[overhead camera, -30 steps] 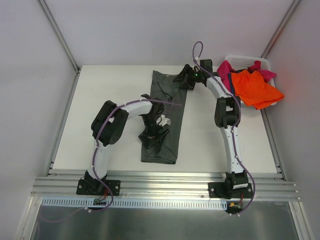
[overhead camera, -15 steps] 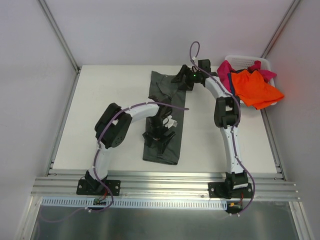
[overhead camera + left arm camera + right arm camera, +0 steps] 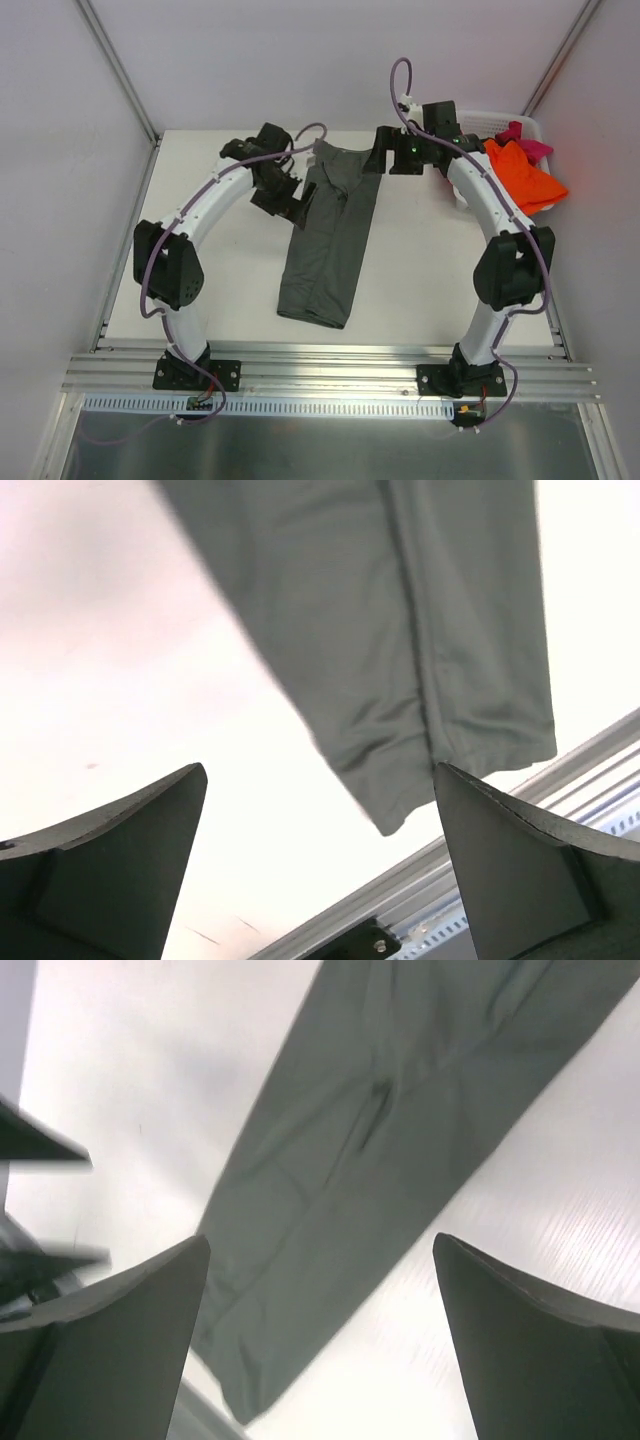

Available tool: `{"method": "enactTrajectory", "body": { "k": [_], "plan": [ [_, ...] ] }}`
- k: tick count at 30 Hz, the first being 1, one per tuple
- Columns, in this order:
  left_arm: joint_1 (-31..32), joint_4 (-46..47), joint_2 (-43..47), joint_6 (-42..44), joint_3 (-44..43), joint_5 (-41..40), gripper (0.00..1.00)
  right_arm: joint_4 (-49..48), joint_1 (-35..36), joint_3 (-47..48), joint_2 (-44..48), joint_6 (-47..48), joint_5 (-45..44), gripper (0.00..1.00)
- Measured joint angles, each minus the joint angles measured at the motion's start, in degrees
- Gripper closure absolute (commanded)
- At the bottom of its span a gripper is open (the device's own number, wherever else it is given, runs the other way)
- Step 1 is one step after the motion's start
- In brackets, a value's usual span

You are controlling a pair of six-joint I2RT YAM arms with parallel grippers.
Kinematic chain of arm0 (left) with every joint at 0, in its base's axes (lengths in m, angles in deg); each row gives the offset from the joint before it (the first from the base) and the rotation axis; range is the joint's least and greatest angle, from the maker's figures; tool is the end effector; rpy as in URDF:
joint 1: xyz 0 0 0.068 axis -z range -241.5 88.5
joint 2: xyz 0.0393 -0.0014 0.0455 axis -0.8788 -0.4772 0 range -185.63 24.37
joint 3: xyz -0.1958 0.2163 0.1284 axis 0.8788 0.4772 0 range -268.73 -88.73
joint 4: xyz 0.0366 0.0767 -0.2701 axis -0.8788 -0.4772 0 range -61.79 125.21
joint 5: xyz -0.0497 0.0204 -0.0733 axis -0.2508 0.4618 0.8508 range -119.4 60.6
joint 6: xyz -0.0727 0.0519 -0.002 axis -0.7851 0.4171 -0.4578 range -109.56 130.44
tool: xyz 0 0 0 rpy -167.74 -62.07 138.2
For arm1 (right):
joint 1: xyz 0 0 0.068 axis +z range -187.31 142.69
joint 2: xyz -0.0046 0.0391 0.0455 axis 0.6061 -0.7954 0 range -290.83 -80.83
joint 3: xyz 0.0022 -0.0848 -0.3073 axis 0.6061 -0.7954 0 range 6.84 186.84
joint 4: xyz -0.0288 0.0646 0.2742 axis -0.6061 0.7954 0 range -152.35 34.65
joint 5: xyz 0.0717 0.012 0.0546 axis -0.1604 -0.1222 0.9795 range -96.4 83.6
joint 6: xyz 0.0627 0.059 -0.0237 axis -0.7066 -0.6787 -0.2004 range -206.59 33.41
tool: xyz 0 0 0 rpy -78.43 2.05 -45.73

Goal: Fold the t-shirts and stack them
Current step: Rotate the tshirt 90 degrees

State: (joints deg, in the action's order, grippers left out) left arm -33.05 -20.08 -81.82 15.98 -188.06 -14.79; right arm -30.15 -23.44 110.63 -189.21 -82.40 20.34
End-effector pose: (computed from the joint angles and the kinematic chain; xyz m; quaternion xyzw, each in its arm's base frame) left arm 0.3865 -0.2325 0.3065 0.3106 0.9118 -0.1684 0.2095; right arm 0.4830 0.1562 0.3604 -0.2388 0.8429 0.2428 0.4167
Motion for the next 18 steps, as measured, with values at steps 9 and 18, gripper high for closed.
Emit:
{"method": "enactTrajectory", "body": {
  "k": [9, 18],
  "plan": [
    [-11.47, 0.26, 4.15, -0.35, 16.15, 8.13, 0.17, 4.37, 4.28, -26.64, 8.92, -0.42, 1.14, 0.20],
    [-10.80, -2.45, 8.94, -0.68, 29.07, 16.26, 0.20, 5.20, 7.30, -47.50, 19.58, -3.65, 7.34, 0.42]
  ]
}}
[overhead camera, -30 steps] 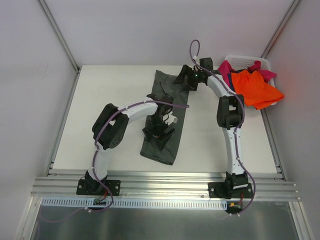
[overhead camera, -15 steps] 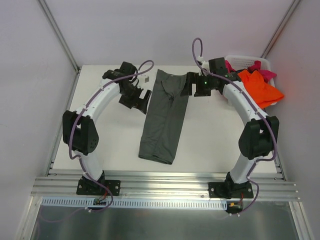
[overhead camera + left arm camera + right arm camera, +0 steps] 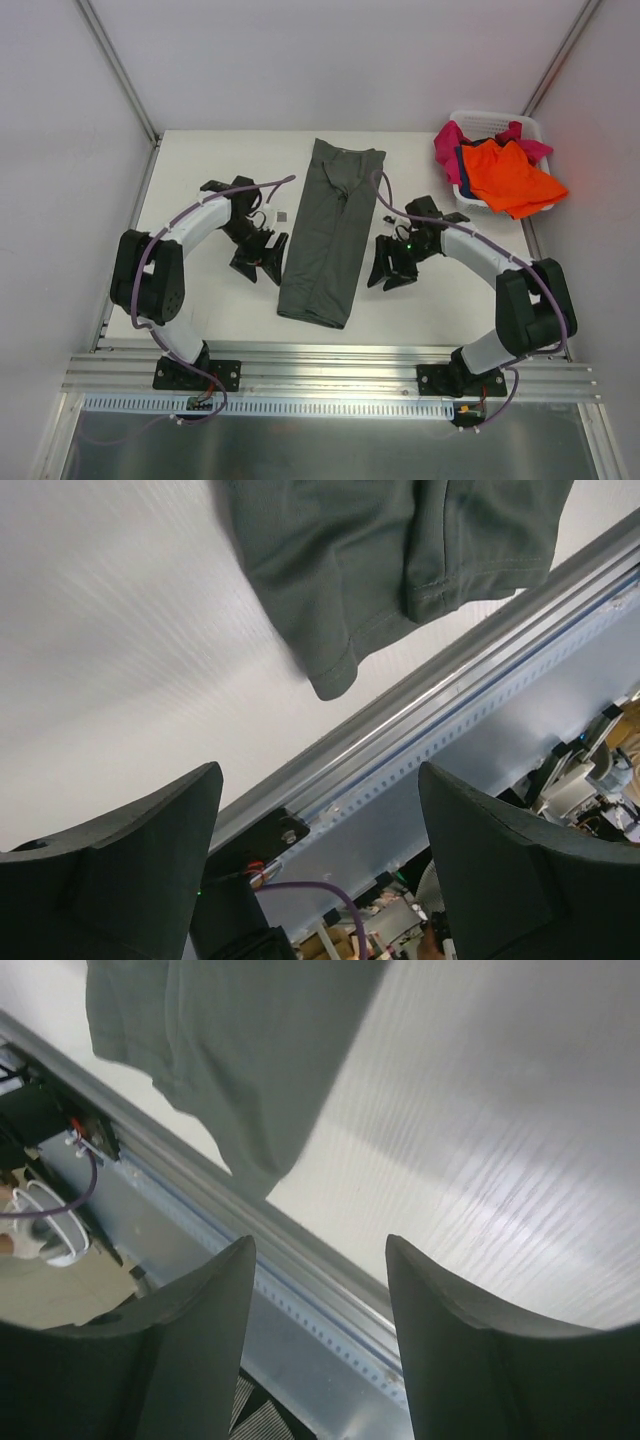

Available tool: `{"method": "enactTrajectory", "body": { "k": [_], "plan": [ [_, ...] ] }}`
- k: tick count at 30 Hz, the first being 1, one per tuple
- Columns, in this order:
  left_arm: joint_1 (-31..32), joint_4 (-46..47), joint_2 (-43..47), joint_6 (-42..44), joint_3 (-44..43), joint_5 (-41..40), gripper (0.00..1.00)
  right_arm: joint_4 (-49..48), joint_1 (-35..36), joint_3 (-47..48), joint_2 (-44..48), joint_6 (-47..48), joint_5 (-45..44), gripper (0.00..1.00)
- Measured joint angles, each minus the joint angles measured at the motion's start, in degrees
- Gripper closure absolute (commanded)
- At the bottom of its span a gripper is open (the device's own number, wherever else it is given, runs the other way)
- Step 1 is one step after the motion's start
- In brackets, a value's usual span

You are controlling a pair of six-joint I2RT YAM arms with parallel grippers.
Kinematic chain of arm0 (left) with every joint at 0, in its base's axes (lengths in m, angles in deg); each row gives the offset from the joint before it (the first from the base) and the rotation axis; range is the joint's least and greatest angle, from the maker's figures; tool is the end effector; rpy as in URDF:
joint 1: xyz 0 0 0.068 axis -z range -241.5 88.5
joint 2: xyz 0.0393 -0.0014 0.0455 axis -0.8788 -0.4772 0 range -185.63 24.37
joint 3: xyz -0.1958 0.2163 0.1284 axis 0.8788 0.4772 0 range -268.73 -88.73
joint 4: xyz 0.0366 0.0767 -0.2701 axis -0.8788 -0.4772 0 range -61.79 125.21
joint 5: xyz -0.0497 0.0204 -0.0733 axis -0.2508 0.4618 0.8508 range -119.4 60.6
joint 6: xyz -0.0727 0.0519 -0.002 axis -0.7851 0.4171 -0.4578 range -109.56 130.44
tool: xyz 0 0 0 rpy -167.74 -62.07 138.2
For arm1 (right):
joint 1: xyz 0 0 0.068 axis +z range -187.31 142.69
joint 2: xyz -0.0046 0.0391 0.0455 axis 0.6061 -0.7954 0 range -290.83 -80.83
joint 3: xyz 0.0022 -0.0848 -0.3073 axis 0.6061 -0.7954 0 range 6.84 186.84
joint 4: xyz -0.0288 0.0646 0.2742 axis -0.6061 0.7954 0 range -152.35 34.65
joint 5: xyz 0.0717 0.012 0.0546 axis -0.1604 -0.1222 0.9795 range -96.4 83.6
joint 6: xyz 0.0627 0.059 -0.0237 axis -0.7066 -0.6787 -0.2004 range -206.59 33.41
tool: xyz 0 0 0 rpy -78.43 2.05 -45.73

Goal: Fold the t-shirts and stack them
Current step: Rotate the tshirt 90 degrees, then grab the bottom of the folded rectangular tshirt with both arms

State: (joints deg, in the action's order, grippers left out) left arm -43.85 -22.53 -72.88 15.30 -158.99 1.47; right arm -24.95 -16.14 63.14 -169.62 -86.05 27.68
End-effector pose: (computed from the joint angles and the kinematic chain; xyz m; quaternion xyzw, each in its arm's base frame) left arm 0.3100 -0.1417 0.2124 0.1999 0.9420 -0.2691 0.0145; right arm 0.2822 0.1572 0.2000 -0.2275 0.9149 0.3138 0.1125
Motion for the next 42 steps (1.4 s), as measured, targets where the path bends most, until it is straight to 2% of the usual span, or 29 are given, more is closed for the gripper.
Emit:
{"method": "enactTrajectory", "body": {
  "k": [6, 11, 18, 24, 30, 34, 37, 38, 42],
  "plan": [
    [0.00, -0.09, 0.83, 0.02, 4.55, 1.88, 0.19, -7.50, 4.31, -11.61, 5.33, -6.78, 5.18, 0.42],
    [0.00, -0.28, -1.11, -0.37, 4.76, 3.21, 0.17, -14.05, 8.46, -16.79, 4.79, -12.83, 7.28, 0.41],
    [0.00, 2.21, -5.09, -2.91, 4.63, 3.67, 0.17, -22.14, 10.29, -15.98, -3.39, -18.34, 7.96, 0.40],
    [0.00, 3.65, -5.38, -3.76, 4.92, 3.61, 0.16, -24.35, 11.58, -11.69, -9.35, -21.62, 10.71, 0.40],
    [0.00, 4.13, -5.38, -4.17, 6.95, 3.61, 0.16, -25.73, 14.36, -9.57, -11.37, -22.38, 10.93, 0.44],
    [0.00, 4.33, -5.38, -4.26, 7.04, 3.61, 0.16, -25.66, 16.09, -9.92, -11.37, -22.38, 10.69, 0.55],
    [0.00, 4.42, -5.38, -4.28, 7.04, 3.61, 0.15, -25.35, 16.74, -12.33, -10.95, -22.05, 10.08, 0.97],
    [0.00, 4.44, -5.38, -4.28, 7.04, 3.61, 0.15, -24.48, 16.76, -13.25, -10.67, -21.79, 9.64, 0.99],
    [0.00, 4.42, -5.38, -4.31, 7.04, 3.61, 0.16, -20.90, 16.24, -14.32, -8.61, -20.26, 7.82, 0.99]
  ]
}}
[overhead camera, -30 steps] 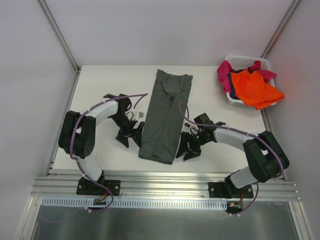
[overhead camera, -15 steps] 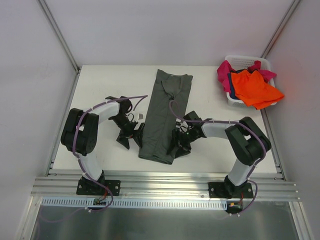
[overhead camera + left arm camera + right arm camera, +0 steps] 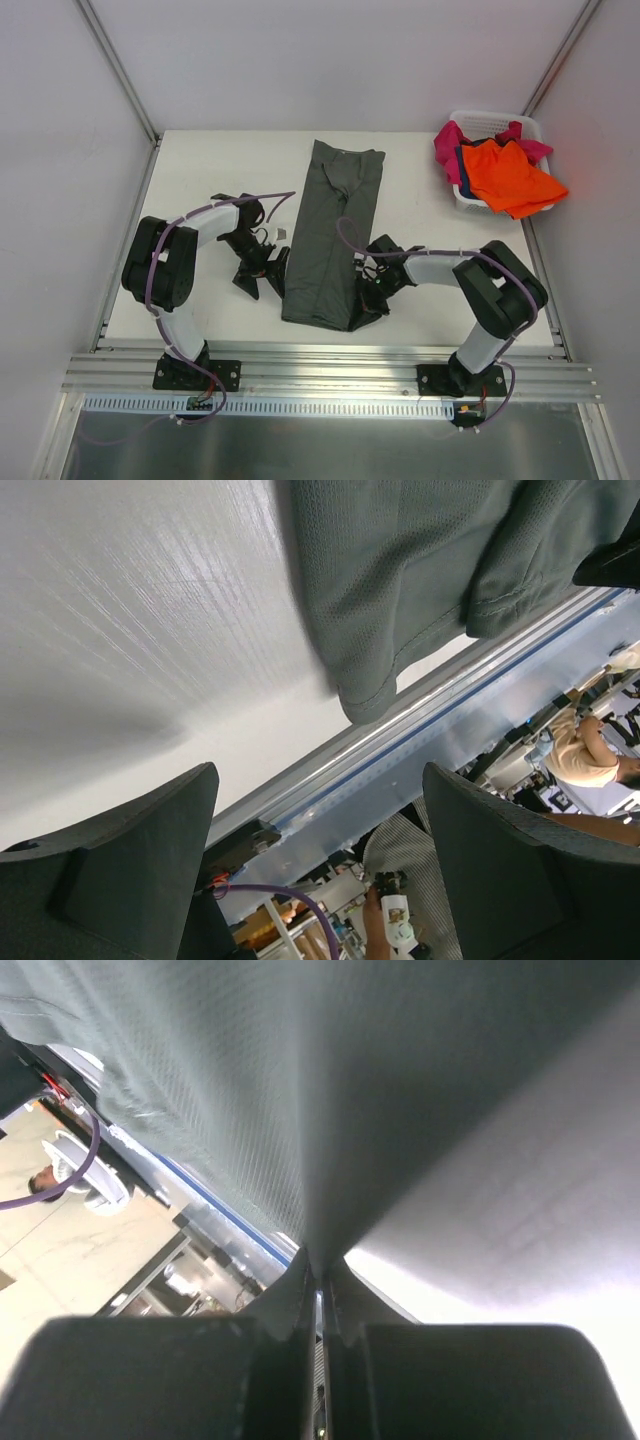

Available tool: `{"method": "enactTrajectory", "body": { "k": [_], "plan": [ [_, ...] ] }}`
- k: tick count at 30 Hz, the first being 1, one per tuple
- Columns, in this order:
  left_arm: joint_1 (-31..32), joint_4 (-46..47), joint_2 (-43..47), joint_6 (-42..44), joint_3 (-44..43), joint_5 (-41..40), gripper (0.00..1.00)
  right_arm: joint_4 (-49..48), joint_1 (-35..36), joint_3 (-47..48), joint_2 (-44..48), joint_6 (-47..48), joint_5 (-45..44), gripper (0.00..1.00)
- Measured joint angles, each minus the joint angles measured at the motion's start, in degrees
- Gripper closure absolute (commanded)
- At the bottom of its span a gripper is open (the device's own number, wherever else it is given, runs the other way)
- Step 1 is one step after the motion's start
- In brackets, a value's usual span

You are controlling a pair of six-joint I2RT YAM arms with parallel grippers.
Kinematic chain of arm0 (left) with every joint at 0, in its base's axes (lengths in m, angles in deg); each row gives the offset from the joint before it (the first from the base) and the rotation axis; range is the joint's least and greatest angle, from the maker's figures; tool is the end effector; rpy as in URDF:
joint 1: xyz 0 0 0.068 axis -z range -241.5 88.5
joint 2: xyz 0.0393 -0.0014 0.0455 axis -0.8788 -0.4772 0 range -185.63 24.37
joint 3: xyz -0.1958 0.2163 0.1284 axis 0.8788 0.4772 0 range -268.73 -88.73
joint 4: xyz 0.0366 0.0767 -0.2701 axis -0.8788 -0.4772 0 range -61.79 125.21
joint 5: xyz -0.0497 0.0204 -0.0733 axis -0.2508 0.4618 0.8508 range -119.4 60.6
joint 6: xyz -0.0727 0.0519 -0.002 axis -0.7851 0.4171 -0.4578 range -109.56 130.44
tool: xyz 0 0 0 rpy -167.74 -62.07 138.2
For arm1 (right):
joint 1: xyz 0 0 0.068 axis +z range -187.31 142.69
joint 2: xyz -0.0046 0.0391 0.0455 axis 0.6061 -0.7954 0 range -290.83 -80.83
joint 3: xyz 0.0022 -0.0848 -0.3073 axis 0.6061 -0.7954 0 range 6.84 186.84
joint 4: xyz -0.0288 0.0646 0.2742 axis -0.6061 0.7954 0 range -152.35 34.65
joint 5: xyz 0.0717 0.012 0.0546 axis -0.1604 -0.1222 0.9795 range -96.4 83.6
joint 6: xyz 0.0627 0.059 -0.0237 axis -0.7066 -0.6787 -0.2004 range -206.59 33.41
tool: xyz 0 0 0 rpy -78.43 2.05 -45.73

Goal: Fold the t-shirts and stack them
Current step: Grab the bottom of the folded rectangular tshirt with both arms

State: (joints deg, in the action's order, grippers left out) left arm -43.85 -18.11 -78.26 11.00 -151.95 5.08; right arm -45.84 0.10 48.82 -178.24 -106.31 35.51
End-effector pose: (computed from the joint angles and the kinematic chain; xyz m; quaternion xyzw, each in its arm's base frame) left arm 0.2975 -0.1421 0.1540 -0.1441 -0.9439 0.2896 0.0665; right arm 0.2084 0.2264 0.1089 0.1972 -0.9027 -0.3803 0.0402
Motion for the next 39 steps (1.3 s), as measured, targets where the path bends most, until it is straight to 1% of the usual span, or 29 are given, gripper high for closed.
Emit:
{"method": "enactTrajectory", "body": {
  "k": [6, 9, 13, 14, 16, 19, 25, 28, 30, 33, 39],
  "plan": [
    [0.13, 0.00, -0.02, 0.00, 0.00, 1.36, 0.18, 3.50, -3.10, 0.00, 3.61, 3.04, -1.99, 0.99],
    [1.42, -0.11, -0.59, -0.02, -0.33, 2.40, 0.19, 4.87, -5.18, 0.00, 4.74, 4.42, -2.95, 0.99],
    [7.04, -0.39, -3.50, -0.09, -2.58, 4.68, 0.20, 5.77, -6.99, 0.00, 5.09, 5.68, -4.00, 0.99],
    [8.61, -0.35, -4.48, -0.26, -3.26, 5.49, 0.24, 5.90, -7.23, 0.00, 5.09, 5.88, -4.20, 0.99],
    [11.23, -0.44, -6.51, -0.94, -4.57, 7.17, 0.26, 6.08, -7.52, 0.00, 5.09, 6.34, -4.55, 0.99],
    [12.92, -0.37, -9.31, -1.53, -5.73, 8.92, 0.27, 6.47, -7.72, 0.11, 5.09, 6.97, -4.85, 0.99],
    [12.87, -0.33, -11.67, -2.89, -5.77, 9.18, 0.32, 6.88, -8.72, 1.55, 5.05, 7.65, -5.49, 0.99],
    [13.07, 0.44, -11.65, -3.93, -5.64, 8.85, 0.38, 6.84, -8.92, 2.10, 4.96, 7.80, -5.64, 1.00],
    [13.53, 1.01, -11.65, -4.70, -5.53, 8.44, 0.44, 6.86, -9.01, 2.34, 4.76, 7.82, -5.70, 0.99],
    [15.47, 2.40, -11.67, -6.19, -5.33, 7.50, 0.45, 6.86, -9.05, 2.99, 4.04, 7.82, -5.79, 0.99],
    [21.66, 4.55, -11.67, -9.11, -4.44, 6.08, 0.46, 6.88, -9.07, 4.09, 3.17, 7.91, -5.92, 1.00]
  ]
}}
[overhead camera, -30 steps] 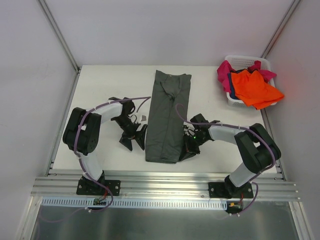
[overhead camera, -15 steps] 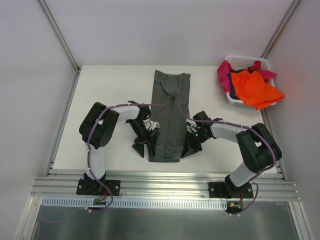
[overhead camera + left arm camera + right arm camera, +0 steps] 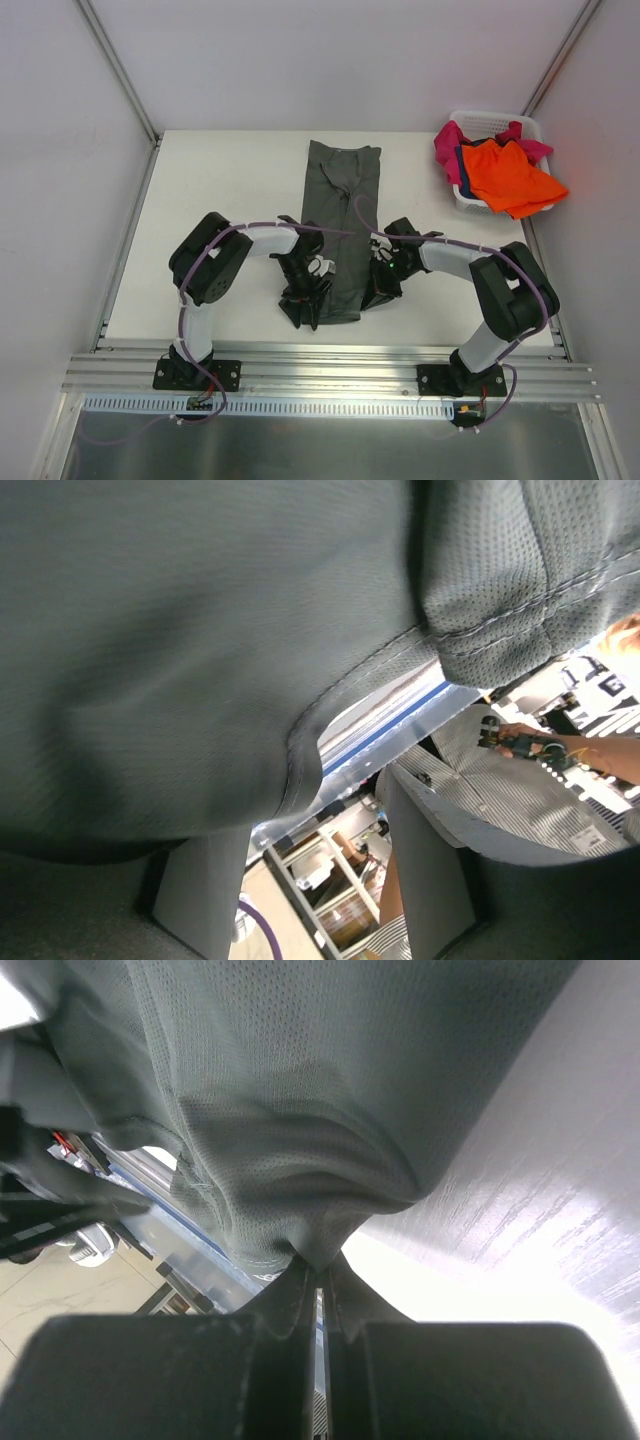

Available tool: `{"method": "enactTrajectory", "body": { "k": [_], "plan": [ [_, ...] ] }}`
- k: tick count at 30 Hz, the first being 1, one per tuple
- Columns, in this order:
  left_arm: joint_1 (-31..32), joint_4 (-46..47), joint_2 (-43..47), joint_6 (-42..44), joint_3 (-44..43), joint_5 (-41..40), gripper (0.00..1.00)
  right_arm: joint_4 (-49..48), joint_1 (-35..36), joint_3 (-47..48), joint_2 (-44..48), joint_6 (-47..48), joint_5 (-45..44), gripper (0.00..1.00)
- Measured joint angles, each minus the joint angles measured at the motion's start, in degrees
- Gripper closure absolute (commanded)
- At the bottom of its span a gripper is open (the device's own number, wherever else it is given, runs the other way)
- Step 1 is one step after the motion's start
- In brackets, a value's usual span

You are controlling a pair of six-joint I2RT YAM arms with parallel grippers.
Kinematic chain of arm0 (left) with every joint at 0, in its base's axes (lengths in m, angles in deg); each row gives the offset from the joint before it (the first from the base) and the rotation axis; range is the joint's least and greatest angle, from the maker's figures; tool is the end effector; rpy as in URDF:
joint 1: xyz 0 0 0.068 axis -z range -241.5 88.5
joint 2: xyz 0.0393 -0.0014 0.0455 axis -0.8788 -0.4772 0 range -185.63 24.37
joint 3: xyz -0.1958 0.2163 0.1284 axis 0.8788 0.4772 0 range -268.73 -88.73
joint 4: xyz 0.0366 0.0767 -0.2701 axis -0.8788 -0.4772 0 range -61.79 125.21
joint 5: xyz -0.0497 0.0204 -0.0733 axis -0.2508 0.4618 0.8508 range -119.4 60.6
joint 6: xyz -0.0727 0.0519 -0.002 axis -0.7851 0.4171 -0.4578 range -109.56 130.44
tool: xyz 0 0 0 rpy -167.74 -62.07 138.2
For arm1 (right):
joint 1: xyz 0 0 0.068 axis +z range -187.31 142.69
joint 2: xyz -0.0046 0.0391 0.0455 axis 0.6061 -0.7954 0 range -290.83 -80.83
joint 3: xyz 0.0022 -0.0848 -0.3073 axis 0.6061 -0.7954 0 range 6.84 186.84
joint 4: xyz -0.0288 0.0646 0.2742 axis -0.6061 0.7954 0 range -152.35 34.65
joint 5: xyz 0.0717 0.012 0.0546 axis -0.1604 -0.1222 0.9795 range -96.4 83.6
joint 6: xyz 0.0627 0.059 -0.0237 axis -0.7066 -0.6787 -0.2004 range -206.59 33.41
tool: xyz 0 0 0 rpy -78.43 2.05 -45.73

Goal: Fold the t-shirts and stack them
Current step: Grab the bottom of the folded rectangular tshirt with both arms

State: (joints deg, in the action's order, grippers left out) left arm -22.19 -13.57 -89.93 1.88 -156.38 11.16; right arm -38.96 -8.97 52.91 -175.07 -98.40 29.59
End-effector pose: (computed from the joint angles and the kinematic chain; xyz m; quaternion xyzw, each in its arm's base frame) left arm 0.2479 -0.2701 0.1096 -0.2326 -0.9078 0.2984 0.1810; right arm 0.2509 0.1885 0.1330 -0.1839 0.9219 0.3387 0.0384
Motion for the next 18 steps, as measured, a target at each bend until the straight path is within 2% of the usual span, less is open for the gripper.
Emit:
{"method": "enactTrajectory", "body": {
  "k": [7, 18],
  "plan": [
    [2.19, 0.28, 0.00, -1.81, 0.04, -1.22, 0.49, 0.02, -0.02, 0.00, 0.00, 0.09, 0.00, 0.99],
    [-1.73, -1.57, -0.09, -3.06, -0.42, -6.27, 0.53, 0.15, -0.31, 0.28, -0.37, 0.07, 0.02, 0.99]
  ]
}}
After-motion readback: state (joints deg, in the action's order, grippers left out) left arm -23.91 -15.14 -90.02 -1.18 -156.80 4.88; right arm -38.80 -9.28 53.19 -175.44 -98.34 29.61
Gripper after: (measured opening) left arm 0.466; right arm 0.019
